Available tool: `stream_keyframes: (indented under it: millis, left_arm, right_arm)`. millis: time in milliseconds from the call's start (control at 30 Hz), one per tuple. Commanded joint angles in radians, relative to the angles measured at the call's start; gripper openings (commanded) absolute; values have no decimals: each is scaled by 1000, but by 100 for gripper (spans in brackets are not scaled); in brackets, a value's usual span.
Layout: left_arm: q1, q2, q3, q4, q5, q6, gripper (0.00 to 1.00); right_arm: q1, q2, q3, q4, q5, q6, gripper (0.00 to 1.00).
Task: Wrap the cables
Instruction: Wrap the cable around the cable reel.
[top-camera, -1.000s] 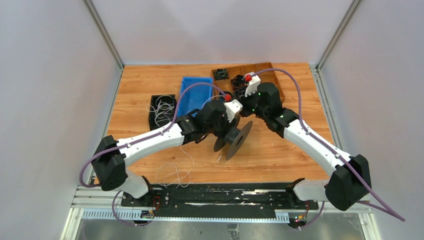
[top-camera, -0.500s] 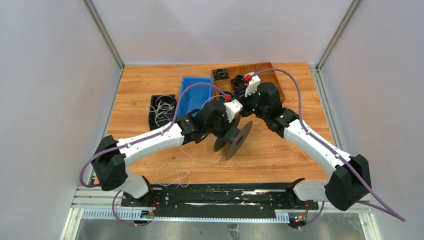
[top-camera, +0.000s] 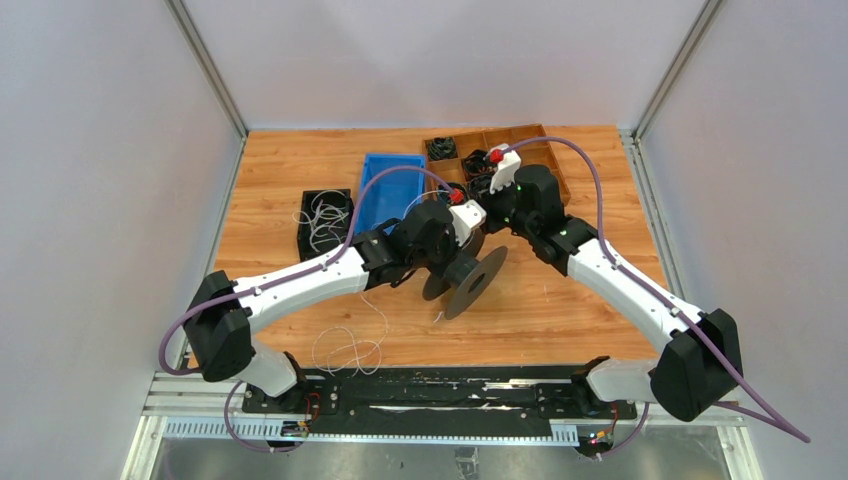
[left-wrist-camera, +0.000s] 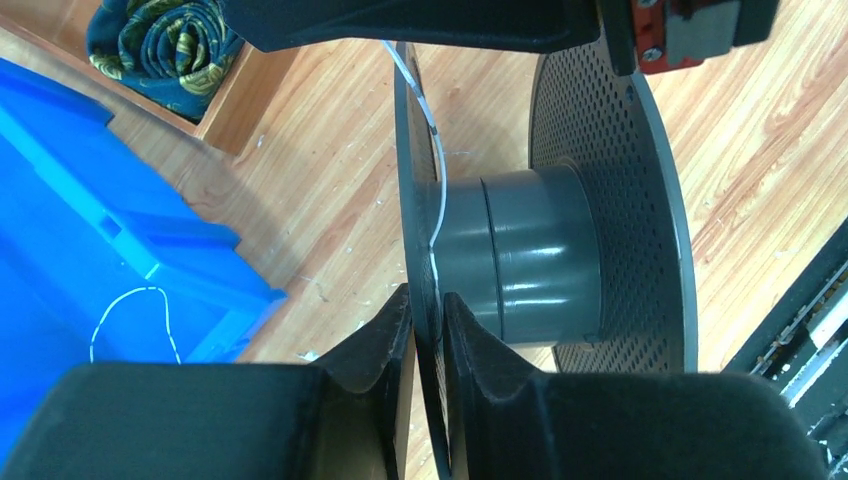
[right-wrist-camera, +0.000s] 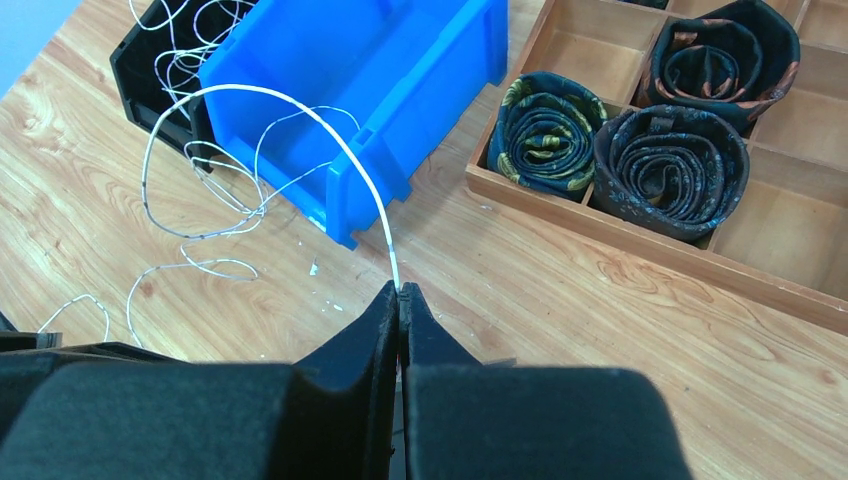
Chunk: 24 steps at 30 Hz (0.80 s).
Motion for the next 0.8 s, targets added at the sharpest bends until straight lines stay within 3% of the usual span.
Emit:
stream_keyframes:
  millis: [0, 200, 567, 767]
  left_arm:
    - [-8, -14, -2, 17, -20, 23, 18]
    - [-8, -31, -16, 22, -32, 35, 1]
    - [-6, -70, -30, 15, -47, 68, 0]
    - [36, -124, -47, 16, 33, 91, 0]
  right_arm:
    - [14, -9, -13, 10, 10, -28, 1]
    - [11, -16, -5, 0, 10, -36, 1]
    - [-11, -24, -11, 6, -61, -53, 1]
    - [-48, -43, -11, -4, -91, -67, 9]
